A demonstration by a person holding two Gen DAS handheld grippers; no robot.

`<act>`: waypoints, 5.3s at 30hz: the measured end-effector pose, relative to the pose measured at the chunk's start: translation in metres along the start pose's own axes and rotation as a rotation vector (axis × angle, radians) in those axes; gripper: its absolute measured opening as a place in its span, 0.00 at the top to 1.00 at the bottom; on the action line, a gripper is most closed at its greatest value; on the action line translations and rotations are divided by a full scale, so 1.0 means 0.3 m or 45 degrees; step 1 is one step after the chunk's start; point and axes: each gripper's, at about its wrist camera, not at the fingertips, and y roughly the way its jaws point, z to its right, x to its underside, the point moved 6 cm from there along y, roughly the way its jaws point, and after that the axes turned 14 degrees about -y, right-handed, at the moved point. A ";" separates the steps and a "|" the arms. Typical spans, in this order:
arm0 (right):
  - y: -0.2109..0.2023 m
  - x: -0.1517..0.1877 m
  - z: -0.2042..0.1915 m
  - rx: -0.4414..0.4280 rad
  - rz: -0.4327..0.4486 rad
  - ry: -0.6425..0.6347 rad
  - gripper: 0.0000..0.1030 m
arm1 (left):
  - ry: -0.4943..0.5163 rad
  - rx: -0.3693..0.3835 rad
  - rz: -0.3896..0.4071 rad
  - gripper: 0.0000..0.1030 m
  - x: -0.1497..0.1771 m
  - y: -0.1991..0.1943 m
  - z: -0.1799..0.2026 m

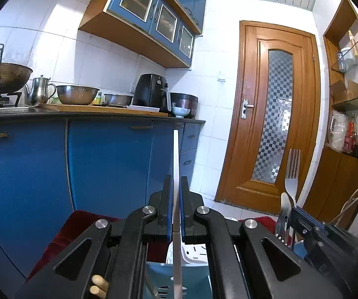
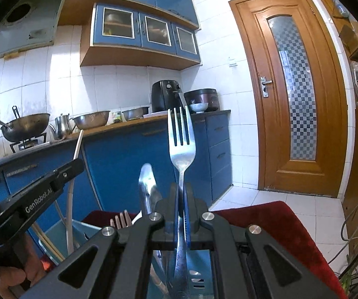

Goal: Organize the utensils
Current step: 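Lower the chopstick and fork into the holder and open both tools, then move both open tools down to the two steel forks on the blanket, then grasp a steel fork with the left tool while the right tool grasps the other fork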

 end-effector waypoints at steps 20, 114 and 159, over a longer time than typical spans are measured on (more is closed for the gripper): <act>-0.117 -0.059 -0.007 -0.032 0.051 0.028 0.69 | -0.039 0.041 -0.103 0.82 0.011 -0.075 0.003; -0.578 0.441 0.018 -0.057 -0.476 0.270 0.63 | -0.032 0.008 -1.115 0.77 0.678 -0.436 -0.027; -0.323 0.471 -0.225 -0.342 -0.697 0.152 0.61 | -0.169 0.000 -0.731 0.79 0.430 -0.540 -0.186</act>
